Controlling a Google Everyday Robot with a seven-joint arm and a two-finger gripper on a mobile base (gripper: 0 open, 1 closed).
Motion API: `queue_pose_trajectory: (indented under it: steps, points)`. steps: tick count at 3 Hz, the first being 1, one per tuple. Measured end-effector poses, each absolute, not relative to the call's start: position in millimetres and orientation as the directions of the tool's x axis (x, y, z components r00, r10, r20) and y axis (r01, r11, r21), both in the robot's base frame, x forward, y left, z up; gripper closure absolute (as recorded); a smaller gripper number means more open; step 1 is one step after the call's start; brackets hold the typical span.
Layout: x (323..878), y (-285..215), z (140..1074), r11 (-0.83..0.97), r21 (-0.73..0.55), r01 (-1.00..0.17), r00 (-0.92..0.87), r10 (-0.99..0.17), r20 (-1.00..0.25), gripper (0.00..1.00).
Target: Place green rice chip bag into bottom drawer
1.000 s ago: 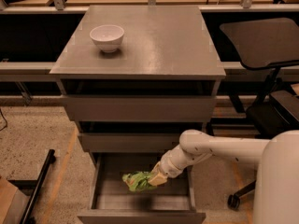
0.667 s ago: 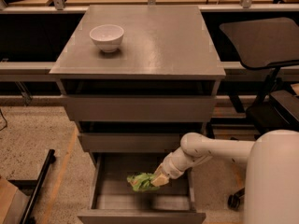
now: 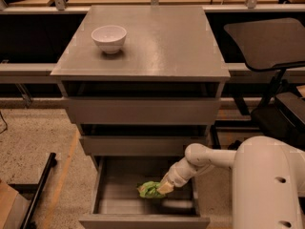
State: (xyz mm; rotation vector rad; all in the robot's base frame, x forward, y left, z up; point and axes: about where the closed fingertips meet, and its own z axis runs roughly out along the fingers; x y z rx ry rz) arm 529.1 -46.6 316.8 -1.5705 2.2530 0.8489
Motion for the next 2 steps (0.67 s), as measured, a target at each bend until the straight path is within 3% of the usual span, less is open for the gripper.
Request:
queue_pose_trajectory:
  steps: [1,2]
  points:
    - [531,-58,267,0.322,0.370,-0.871,-0.482,-0.703,-0.523,0.98]
    - [531,-66,242,0.371,0.406,-0.835,-0.545,-0.657,-0.521,0.76]
